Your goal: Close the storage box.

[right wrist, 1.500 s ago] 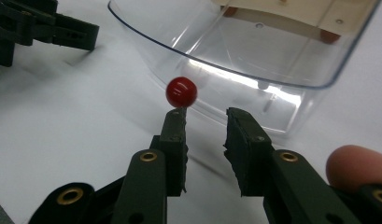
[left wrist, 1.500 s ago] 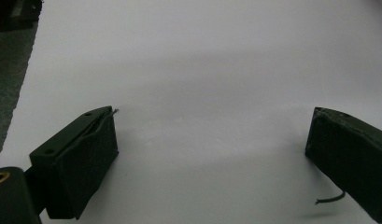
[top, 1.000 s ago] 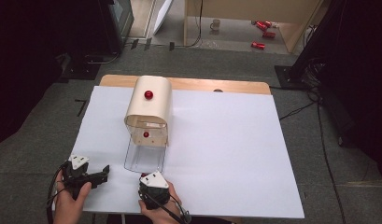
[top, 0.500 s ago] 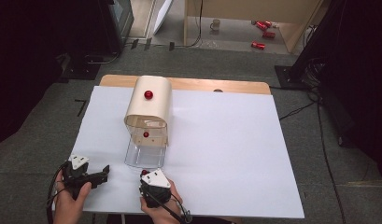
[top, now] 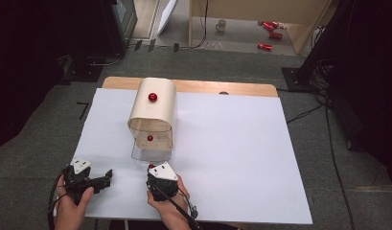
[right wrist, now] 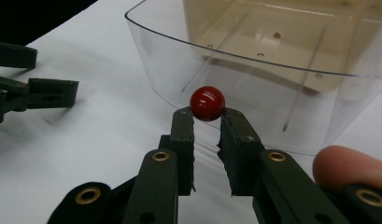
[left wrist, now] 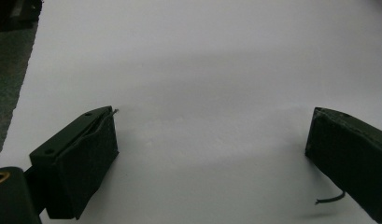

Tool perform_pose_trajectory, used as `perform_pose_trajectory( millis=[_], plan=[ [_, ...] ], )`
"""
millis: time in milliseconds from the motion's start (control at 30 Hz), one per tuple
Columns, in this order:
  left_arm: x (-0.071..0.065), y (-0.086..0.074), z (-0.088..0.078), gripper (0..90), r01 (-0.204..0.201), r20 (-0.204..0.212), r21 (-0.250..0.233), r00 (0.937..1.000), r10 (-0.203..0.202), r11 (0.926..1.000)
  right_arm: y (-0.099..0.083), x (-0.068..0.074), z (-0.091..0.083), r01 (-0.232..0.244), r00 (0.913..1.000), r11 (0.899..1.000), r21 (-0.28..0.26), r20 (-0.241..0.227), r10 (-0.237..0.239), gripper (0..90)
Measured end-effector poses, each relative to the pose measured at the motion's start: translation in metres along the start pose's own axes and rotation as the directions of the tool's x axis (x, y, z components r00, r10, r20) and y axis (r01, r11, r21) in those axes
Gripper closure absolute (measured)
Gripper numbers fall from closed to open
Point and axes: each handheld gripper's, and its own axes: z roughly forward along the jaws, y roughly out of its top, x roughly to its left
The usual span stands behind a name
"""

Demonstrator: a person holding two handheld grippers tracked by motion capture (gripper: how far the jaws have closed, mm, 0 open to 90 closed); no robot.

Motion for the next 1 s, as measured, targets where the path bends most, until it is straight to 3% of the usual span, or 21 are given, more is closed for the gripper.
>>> perform_pose_trajectory(
  millis=[433,1000],
  plan=[
    [0.0,0.0,0.0,2.3,0.001,0.0,0.0,1.0,-0.001,1.0,0.014,-0.017,0.018,-0.004,0.9992,1.0,-0.006,0.04,0.004,77.8],
    [0.0,0.0,0.0,2.3,0.001,0.0,-0.001,1.0,-0.001,1.0,0.026,-0.027,0.037,0.019,0.9976,1.0,-0.006,0.067,-0.019,78.9]
  ],
)
